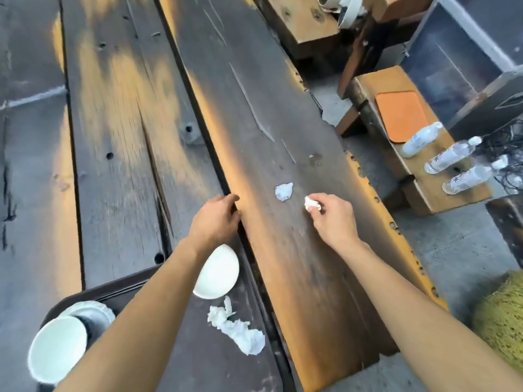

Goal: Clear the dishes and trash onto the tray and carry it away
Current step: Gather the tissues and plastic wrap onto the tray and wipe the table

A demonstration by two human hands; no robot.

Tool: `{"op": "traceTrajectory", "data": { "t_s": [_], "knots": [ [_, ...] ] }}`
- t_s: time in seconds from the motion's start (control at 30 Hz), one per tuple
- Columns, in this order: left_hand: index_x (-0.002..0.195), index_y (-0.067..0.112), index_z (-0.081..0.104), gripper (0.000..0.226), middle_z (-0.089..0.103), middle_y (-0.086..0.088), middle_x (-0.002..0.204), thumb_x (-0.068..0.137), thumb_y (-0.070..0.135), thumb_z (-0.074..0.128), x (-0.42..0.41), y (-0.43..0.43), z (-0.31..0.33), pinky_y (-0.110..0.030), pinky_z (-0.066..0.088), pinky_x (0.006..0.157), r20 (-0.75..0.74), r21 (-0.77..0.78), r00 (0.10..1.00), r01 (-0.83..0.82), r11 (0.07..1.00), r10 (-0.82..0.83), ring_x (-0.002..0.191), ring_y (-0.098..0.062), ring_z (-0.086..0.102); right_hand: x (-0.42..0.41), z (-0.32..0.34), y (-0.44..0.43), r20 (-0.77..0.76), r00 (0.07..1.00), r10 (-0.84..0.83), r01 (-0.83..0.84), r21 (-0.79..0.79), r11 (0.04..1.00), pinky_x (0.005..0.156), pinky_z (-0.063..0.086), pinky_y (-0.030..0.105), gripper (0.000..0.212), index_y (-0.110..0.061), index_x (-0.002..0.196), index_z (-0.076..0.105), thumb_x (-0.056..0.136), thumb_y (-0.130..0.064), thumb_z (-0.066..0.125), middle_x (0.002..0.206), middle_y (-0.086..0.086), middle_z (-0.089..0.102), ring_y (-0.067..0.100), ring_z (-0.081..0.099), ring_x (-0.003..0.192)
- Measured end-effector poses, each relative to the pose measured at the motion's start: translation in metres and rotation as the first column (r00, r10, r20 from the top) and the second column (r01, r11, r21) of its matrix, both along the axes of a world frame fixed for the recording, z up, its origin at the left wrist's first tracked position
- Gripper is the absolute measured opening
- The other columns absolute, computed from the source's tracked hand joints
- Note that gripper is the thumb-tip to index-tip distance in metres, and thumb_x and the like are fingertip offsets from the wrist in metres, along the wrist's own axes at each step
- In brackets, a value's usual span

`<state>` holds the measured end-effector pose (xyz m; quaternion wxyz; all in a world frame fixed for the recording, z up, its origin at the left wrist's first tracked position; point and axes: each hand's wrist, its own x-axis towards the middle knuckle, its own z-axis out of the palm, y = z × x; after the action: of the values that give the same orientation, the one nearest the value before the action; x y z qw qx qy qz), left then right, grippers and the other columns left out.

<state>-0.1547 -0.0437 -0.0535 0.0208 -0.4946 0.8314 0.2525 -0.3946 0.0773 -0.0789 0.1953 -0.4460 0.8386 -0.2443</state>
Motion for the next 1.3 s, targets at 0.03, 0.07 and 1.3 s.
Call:
{"op": "traceTrajectory", "data": {
  "t_s": [0.03, 0.07, 1.3],
  "knots": [
    [0.142, 0.017, 0.049, 0.047, 0.057, -0.010, 0.134, 0.097, 0.031, 0.052, -0.009, -0.009, -0.011, -0.043, 0.049, 0.094, 0.024, 0.021, 1.000, 0.011, 1.000, -0.011, 0.122, -0.032, 0.054, -0.009, -0.007, -0.007, -0.022, 1.000, -0.004, 0.004, 0.000, 1.000, 0.088, 0.050, 0.036, 0.027, -0.019, 0.113, 0.073, 0.088, -0.015, 0.064, 0.107, 0.008, 0.072, 0.030, 0.067, 0.095],
    [0.145, 0.018, 0.045, 0.052, 0.052, -0.011, 0.140, 0.097, 0.034, 0.052, -0.018, -0.017, -0.023, -0.044, 0.047, 0.098, 0.043, 0.031, 0.999, 0.026, 0.999, -0.027, 0.126, -0.034, 0.051, -0.016, -0.016, -0.011, -0.042, 0.999, 0.003, -0.003, -0.001, 1.000, 0.086, 0.050, 0.036, 0.025, -0.018, 0.112, 0.073, 0.089, -0.013, 0.063, 0.108, 0.008, 0.072, 0.031, 0.067, 0.096],
    [0.156, 0.045, 0.006, 0.072, -0.004, -0.003, 0.168, 0.092, 0.075, 0.013, -0.070, -0.073, -0.113, -0.067, 0.001, 0.115, 0.184, -0.296, 0.982, 0.093, 0.951, -0.038, 0.153, -0.030, -0.007, -0.062, -0.040, -0.090, -0.037, 0.976, 0.215, -0.218, -0.087, 0.972, 0.093, 0.052, 0.028, 0.014, -0.024, 0.094, 0.080, 0.085, -0.014, 0.074, 0.102, -0.015, 0.077, 0.012, 0.071, 0.094]
  ]
}}
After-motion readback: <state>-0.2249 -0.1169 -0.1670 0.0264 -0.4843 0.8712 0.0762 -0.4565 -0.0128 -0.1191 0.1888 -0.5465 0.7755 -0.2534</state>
